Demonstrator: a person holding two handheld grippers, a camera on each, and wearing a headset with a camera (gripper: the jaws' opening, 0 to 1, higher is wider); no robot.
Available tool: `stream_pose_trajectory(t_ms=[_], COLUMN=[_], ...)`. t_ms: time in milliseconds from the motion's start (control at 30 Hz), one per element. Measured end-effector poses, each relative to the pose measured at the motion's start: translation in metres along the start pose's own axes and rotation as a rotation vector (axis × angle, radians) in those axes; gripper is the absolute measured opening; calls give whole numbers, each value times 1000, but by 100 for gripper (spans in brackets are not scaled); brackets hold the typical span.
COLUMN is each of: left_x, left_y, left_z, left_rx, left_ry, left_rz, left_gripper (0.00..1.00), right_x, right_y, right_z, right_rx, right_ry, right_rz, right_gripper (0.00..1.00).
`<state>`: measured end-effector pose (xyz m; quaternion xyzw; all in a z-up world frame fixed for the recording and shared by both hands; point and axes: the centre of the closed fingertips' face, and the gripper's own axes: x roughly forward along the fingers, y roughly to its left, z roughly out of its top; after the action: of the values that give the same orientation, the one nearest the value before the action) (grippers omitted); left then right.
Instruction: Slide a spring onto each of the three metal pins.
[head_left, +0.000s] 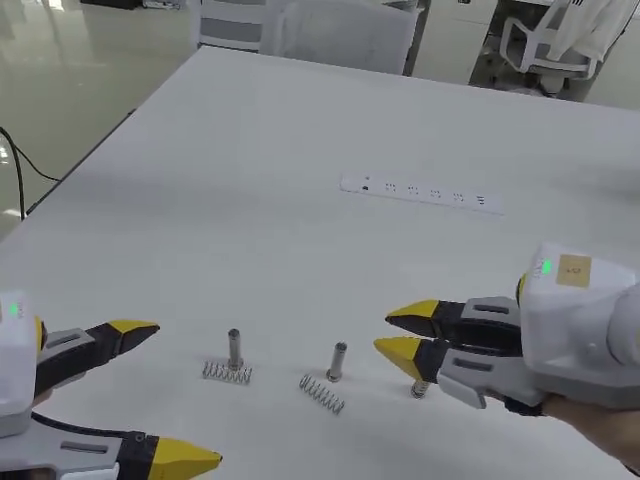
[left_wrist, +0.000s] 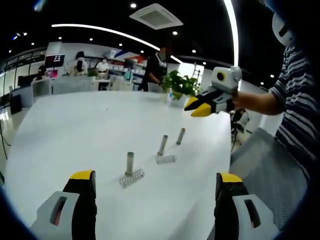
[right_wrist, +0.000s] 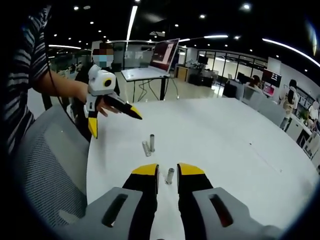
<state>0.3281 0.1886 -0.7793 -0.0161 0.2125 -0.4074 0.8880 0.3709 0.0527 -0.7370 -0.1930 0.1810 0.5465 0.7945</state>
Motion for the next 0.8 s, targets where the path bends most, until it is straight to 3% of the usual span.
stream_pose_trajectory(t_ms=[500,800], left_x=[-3,-4], left_y=[2,2], left_z=[-4,-5], left_rx=[0,4], left_ry=[12,17], left_rz=[8,9], left_gripper=[97,97], right_x=[23,42], right_y=[24,32], right_z=[-14,-33], right_rx=[3,-5], right_ry=[38,96], right_rz=[56,77], right_gripper=[12,11])
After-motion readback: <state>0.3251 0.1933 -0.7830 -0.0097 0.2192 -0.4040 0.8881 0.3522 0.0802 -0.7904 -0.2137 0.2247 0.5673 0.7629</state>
